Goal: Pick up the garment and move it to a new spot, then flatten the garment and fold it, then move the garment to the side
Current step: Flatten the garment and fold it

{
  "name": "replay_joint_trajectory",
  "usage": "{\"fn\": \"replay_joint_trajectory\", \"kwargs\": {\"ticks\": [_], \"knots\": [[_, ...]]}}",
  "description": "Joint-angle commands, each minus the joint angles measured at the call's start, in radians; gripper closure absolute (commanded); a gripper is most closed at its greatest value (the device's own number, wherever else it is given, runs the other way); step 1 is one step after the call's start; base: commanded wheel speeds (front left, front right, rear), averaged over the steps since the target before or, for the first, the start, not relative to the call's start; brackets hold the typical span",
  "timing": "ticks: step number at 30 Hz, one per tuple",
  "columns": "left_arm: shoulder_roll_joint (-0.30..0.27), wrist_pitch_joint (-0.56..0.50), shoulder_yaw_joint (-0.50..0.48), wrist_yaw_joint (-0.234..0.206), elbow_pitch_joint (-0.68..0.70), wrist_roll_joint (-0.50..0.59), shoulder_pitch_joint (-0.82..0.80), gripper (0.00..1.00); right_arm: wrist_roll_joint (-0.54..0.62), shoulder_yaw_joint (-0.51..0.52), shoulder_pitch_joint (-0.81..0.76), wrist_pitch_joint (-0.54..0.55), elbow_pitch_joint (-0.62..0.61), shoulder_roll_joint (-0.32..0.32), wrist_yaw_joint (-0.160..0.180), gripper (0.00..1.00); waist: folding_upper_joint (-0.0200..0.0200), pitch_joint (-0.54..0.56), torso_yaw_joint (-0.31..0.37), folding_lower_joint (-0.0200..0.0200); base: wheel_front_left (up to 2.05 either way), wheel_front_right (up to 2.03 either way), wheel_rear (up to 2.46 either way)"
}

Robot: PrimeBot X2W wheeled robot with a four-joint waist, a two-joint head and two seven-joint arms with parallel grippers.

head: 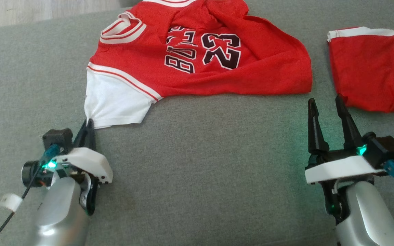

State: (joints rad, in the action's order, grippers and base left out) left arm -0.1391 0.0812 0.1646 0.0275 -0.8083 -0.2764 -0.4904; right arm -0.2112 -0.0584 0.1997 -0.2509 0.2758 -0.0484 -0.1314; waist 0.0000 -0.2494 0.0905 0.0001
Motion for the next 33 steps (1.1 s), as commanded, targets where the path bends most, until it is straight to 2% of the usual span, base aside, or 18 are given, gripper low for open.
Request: {"fn": "replay_joint_trajectory", "kwargs": {"ticks": [1, 7, 14, 18, 24, 33], "knots": [[-0.027, 0.016, -0.031, -0.003, 0.011, -0.007, -0.014, 1.0, -0.001, -0.025, 0.03, -0.011, -0.029, -0.002, 0.001, 0.0, 0.0, 0.004, -0.001, -0.0001, 0.0, 0.0, 0.0], [-0.022, 0.159, -0.078, 0.012, 0.11, -0.048, -0.004, 1.0, 0.011, -0.023, 0.027, -0.011, 0.001, -0.002, 0.001, 0.0, 0.0, 0.019, -0.016, -0.0001, 0.0, 0.0, 0.0], [0.006, 0.18, -0.125, 0.022, 0.368, -0.033, 0.069, 1.0, 0.016, -0.011, 0.045, 0.007, 0.085, -0.002, 0.001, 0.0, 0.0, 0.031, -0.056, -0.0001, 0.0, 0.0, 0.0], [0.028, 0.18, -0.128, 0.033, 0.465, -0.011, 0.123, 1.0, -0.015, 0.001, 0.083, 0.038, 0.171, -0.002, 0.001, 0.0, 0.0, 0.033, -0.077, -0.0001, 0.0, 0.0, 0.0], [0.05, 0.18, -0.117, 0.047, 0.52, 0.009, 0.159, 1.0, -0.066, 0.042, 0.187, 0.067, 0.344, -0.002, 0.001, 0.0, 0.0, 0.024, -0.105, -0.0001, 0.0, 0.0, 0.0], [0.068, 0.18, -0.093, 0.064, 0.528, 0.027, 0.143, 1.0, -0.021, 0.122, 0.34, 0.062, 0.619, -0.002, 0.001, 0.0, 0.0, -0.002, -0.149, -0.0001, 0.0, 0.0, 0.0]]}}
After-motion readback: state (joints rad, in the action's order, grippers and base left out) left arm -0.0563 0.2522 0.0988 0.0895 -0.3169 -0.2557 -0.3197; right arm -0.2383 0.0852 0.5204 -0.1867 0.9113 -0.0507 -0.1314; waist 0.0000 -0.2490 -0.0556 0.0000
